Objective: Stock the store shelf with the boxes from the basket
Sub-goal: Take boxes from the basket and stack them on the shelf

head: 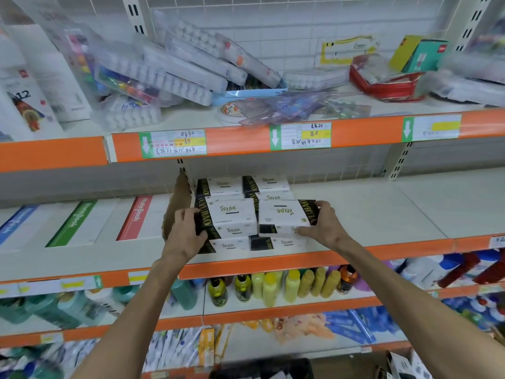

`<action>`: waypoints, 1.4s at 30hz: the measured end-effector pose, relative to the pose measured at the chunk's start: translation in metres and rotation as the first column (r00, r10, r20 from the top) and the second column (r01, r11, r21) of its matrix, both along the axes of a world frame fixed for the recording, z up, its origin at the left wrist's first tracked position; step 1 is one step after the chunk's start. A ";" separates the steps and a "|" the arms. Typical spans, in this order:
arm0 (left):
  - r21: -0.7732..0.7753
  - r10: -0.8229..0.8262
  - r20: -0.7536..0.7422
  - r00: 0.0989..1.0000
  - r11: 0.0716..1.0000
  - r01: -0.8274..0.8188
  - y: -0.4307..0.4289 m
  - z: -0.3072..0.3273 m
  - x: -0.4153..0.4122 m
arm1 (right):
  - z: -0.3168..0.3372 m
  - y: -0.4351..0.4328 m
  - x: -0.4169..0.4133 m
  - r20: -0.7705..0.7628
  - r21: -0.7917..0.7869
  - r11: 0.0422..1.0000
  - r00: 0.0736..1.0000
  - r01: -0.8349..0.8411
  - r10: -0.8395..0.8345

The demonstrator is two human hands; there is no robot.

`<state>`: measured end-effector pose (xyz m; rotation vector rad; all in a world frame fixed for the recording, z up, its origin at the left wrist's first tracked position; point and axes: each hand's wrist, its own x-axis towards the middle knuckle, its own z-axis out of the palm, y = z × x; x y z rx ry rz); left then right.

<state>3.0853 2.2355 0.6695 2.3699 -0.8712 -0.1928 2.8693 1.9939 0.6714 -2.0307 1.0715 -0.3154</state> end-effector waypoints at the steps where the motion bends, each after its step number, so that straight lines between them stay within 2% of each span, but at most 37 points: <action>1: -0.010 0.002 -0.005 1.000 1.000 -0.002 0.000 0.000 -0.001 | -0.001 0.000 0.002 0.007 0.026 1.000 1.000 0.017 -0.017; 3: -0.030 0.009 -0.022 1.000 1.000 -0.010 -0.002 0.000 -0.003 | -0.001 0.000 0.004 0.059 0.238 0.963 0.988 0.126 -0.143; 5: -0.040 0.027 -0.052 0.998 0.999 -0.029 -0.003 0.002 -0.006 | -0.002 0.000 0.005 0.069 0.503 0.834 0.952 0.225 -0.298; 6: -0.039 0.035 -0.070 0.997 0.999 -0.038 -0.003 0.002 -0.007 | -0.004 -0.001 0.005 0.080 0.567 0.786 0.934 0.245 -0.349; 8: -0.027 0.042 -0.085 0.995 0.999 -0.044 -0.004 0.003 -0.007 | -0.004 -0.006 0.008 0.157 0.594 0.754 0.879 0.280 -0.450; 10: -0.009 0.041 -0.091 0.995 0.999 -0.042 -0.004 0.005 -0.006 | 0.005 -0.017 0.012 0.264 0.541 0.781 0.818 0.313 -0.511; 12: 0.005 0.039 -0.093 0.995 0.999 -0.039 -0.005 0.007 -0.004 | 0.021 -0.034 0.016 0.394 0.495 0.824 0.775 0.274 -0.494; 14: 0.008 0.038 -0.096 0.995 0.999 -0.037 -0.005 0.006 -0.002 | 0.035 -0.052 0.022 0.440 0.386 0.906 0.828 0.176 -0.348; 16: 0.004 0.043 -0.097 0.994 0.999 -0.043 -0.007 0.005 0.000 | 0.039 -0.063 0.032 0.377 0.275 0.959 0.909 0.075 -0.179; 18: 0.001 0.071 -0.105 0.992 0.997 -0.071 -0.009 0.002 0.000 | 0.033 -0.065 0.047 0.318 0.255 0.965 0.937 0.063 -0.145; 21: 0.010 0.111 -0.091 0.990 0.994 -0.111 -0.014 -0.002 -0.002 | 0.018 -0.048 0.057 0.116 0.134 0.982 0.982 0.133 -0.149; 24: 0.030 0.131 -0.072 0.989 0.991 -0.129 -0.016 -0.005 -0.001 | 0.008 -0.020 0.049 -0.147 -0.039 0.999 0.989 -0.003 -0.002; 26: 0.027 0.143 -0.081 0.986 0.990 -0.142 -0.015 -0.006 0.000 | 0.010 -0.005 0.042 -0.377 -0.180 0.973 0.924 -0.145 0.068; 28: 0.031 0.149 -0.082 0.985 0.989 -0.147 -0.015 -0.006 0.000 | 0.015 -0.001 0.037 -0.504 -0.192 0.946 0.853 -0.261 0.133; 31: 0.046 0.176 -0.066 0.982 0.984 -0.174 -0.016 -0.006 0.004 | 0.020 -0.013 0.031 -0.417 -0.072 0.968 0.889 -0.242 0.191; 33: 0.045 0.203 -0.045 0.978 0.979 -0.201 -0.020 -0.007 0.005 | 0.016 -0.018 0.027 -0.327 -0.048 0.972 0.923 -0.229 0.201; 38: 0.003 0.249 0.007 0.969 0.969 -0.249 -0.037 -0.014 0.014 | -0.004 -0.025 0.031 -0.103 -0.192 0.945 0.963 -0.263 0.248; 42: -0.065 0.243 -0.038 0.969 0.967 -0.246 -0.052 -0.019 0.037 | -0.016 -0.033 0.056 0.080 -0.199 0.974 0.989 -0.107 0.125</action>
